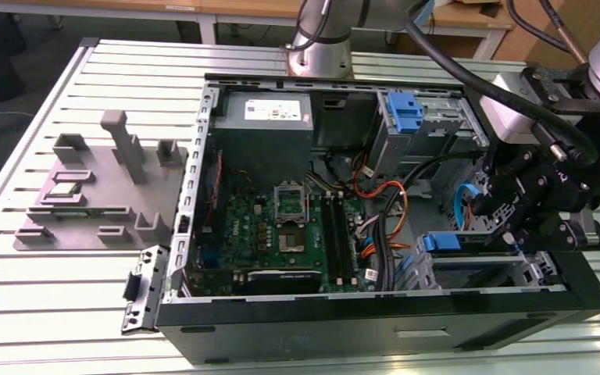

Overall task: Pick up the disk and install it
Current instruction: 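Insert the first disk wire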

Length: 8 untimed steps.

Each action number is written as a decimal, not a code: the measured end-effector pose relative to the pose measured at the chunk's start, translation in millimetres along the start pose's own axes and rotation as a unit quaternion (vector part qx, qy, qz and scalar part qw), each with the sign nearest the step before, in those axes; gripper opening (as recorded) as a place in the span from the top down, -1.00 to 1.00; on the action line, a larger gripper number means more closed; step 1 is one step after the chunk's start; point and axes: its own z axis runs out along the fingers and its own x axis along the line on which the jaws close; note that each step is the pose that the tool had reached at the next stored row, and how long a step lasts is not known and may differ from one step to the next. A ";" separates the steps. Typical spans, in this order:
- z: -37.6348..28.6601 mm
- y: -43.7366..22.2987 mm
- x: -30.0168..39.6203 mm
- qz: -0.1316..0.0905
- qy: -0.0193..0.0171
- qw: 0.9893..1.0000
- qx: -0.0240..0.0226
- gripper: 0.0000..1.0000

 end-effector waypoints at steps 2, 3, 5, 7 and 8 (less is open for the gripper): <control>0.0 0.0 0.0 0.000 0.000 1.000 0.000 0.15; 0.0 0.0 0.0 0.000 0.000 1.000 0.000 0.15; 0.1 0.0 -0.1 0.000 0.000 1.000 0.000 0.15; -1.2 0.0 -0.2 0.000 0.000 1.000 0.000 0.15; -2.5 0.1 -0.3 0.000 0.000 1.000 0.000 0.15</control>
